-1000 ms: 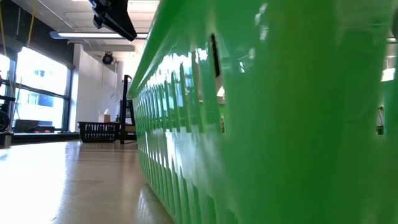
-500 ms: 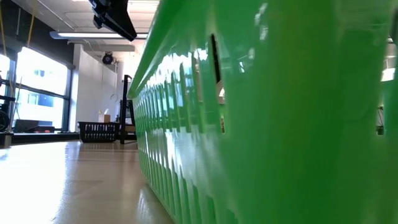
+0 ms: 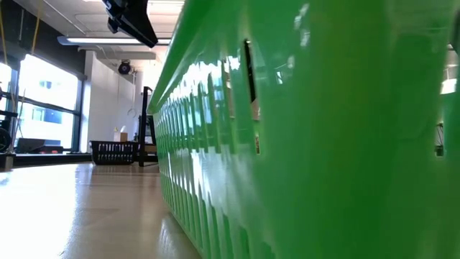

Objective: Stack baskets on shelf by color
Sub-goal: Stack the top right white bin on top of the white bin on the shelf

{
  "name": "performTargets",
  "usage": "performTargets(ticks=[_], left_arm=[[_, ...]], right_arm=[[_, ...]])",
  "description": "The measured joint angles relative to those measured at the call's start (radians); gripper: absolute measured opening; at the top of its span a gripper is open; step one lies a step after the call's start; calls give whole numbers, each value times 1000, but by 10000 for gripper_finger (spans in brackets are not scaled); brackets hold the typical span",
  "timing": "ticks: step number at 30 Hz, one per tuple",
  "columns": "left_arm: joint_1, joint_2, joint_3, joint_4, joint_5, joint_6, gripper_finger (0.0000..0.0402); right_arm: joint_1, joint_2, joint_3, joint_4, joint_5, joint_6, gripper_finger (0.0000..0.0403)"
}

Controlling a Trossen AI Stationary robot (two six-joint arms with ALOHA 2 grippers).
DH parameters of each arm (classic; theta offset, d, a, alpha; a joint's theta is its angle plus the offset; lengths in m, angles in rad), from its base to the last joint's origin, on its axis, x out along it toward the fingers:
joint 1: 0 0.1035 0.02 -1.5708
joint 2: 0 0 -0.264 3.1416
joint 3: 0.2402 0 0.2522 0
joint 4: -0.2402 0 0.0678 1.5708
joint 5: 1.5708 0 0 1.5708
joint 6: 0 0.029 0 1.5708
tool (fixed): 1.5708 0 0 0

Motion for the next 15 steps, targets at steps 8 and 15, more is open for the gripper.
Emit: performTargets(ticks=[8,15], left_arm=[[0,0,0,-3,1,0,131],[0,0,0,-3,1,0,131]], right_arm=[[0,0,0,0,39,24,0],[0,0,0,13,50,30,28]])
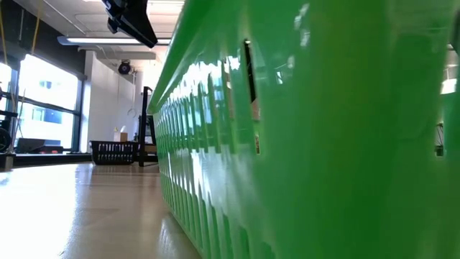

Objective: Stack baskets on shelf by color
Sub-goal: Stack the top right white bin on top of the white bin on the shelf, then stack the black bin on top of the black bin on the shelf

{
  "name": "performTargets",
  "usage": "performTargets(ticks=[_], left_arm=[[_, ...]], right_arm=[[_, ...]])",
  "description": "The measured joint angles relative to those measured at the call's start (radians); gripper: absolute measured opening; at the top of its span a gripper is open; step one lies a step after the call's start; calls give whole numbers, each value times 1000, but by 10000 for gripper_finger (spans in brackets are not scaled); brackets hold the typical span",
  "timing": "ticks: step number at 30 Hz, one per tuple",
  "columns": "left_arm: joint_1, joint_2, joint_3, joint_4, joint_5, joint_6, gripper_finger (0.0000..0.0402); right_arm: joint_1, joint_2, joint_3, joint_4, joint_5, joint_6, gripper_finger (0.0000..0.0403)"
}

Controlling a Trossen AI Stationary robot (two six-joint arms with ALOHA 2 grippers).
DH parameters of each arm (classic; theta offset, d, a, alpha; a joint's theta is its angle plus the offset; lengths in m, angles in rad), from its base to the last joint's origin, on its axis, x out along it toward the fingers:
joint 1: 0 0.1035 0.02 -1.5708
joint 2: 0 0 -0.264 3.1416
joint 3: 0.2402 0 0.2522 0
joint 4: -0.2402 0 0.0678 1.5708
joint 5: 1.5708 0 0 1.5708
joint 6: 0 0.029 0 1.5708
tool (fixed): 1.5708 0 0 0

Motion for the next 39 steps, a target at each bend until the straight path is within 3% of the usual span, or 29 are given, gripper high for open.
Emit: performTargets(ticks=[5,10,15,29,39], left_arm=[[0,0,0,0,0,0,131],[0,0,0,0,0,0,131],[0,0,0,0,0,0,131],[0,0,0,-48,0,-2,131],[0,0,0,-48,1,-21,131]], right_arm=[[0,0,0,29,24,22,79],[0,0,0,31,64,22,103],[0,0,0,31,101,22,106],[10,-9,1,31,49,113,106],[5,-17,148,-118,47,253,106]])
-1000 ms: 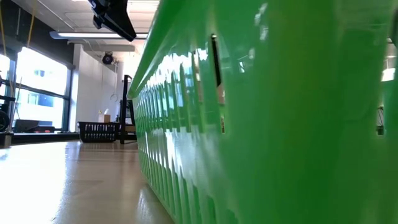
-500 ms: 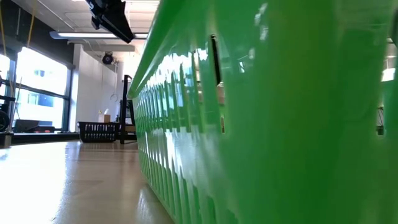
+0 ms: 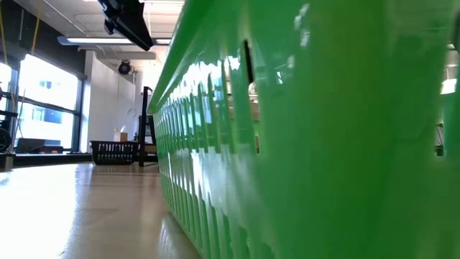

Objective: Stack baskets on shelf by color
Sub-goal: Stack the black bin on top of the black bin on the shelf

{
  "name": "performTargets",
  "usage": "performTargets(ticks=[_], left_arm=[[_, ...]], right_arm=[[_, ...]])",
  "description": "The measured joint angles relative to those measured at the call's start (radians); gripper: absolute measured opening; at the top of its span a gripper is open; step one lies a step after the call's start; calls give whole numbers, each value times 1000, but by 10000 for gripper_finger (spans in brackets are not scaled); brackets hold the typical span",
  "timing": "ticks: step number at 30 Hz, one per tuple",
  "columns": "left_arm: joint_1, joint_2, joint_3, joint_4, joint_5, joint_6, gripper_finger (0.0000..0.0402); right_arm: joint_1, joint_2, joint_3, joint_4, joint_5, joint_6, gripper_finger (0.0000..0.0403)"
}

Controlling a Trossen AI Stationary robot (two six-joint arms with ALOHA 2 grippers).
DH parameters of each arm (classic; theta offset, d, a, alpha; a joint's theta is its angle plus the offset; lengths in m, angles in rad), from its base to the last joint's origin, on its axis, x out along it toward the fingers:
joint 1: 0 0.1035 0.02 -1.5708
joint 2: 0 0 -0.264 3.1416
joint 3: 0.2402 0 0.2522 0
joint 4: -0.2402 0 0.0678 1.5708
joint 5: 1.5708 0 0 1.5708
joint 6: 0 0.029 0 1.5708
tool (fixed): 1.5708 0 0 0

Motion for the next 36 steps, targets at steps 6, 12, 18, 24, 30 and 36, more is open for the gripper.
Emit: performTargets(ticks=[6,12,18,24,30,36], left_arm=[[-6,0,0,-1,49,-68,131],[-41,0,0,-17,58,-142,131],[-71,0,0,-145,56,-200,131],[-98,0,-2,-250,49,-207,131],[-98,-37,-77,-267,32,-228,131],[-26,-75,-160,-267,-5,-228,131]], right_arm=[[0,0,48,-124,-64,96,106],[15,0,48,-201,-103,165,106],[62,0,38,-224,-105,230,106],[136,-5,38,-235,-98,329,106],[219,-6,38,-233,-94,494,106],[297,-6,38,-232,-94,626,106]])
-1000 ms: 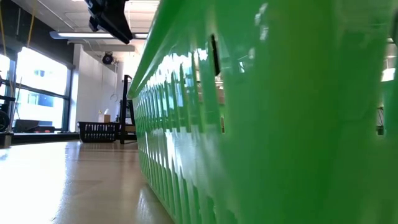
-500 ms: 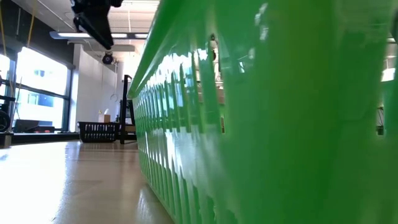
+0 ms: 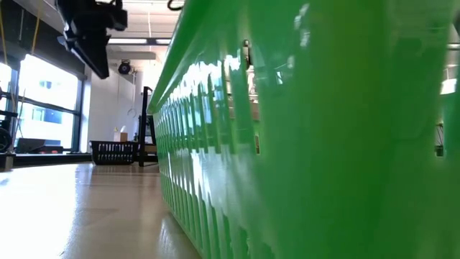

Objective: Stack baskets on shelf by color
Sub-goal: Stack the black bin on top of the black bin on the shelf

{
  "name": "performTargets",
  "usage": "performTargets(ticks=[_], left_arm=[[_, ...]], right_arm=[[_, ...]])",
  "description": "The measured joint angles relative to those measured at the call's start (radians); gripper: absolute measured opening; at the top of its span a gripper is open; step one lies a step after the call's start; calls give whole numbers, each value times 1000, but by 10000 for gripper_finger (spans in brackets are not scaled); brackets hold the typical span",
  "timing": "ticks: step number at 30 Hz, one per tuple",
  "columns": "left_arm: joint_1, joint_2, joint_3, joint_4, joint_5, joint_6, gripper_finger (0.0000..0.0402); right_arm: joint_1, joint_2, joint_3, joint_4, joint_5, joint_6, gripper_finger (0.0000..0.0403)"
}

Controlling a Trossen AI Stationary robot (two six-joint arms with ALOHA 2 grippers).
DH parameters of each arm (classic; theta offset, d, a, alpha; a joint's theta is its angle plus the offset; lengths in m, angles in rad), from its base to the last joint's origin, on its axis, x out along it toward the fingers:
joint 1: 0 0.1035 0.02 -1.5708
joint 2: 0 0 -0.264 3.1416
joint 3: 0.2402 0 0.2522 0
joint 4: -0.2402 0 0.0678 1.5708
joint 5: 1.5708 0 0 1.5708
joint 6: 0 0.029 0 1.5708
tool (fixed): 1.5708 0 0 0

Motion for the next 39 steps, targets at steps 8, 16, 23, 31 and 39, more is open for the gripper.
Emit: performTargets(ticks=[8,16,23,31,39], left_arm=[[179,9,-52,51,-7,75,131],[415,16,-52,131,28,133,131],[528,20,-52,172,168,310,131],[566,77,-52,134,200,504,131],[564,173,-62,78,232,663,131]], right_arm=[[97,0,0,11,17,144,106],[164,0,0,16,56,191,106],[142,0,0,12,64,82,106],[74,0,0,-82,63,-7,106],[39,0,-1,-90,59,-52,106]])
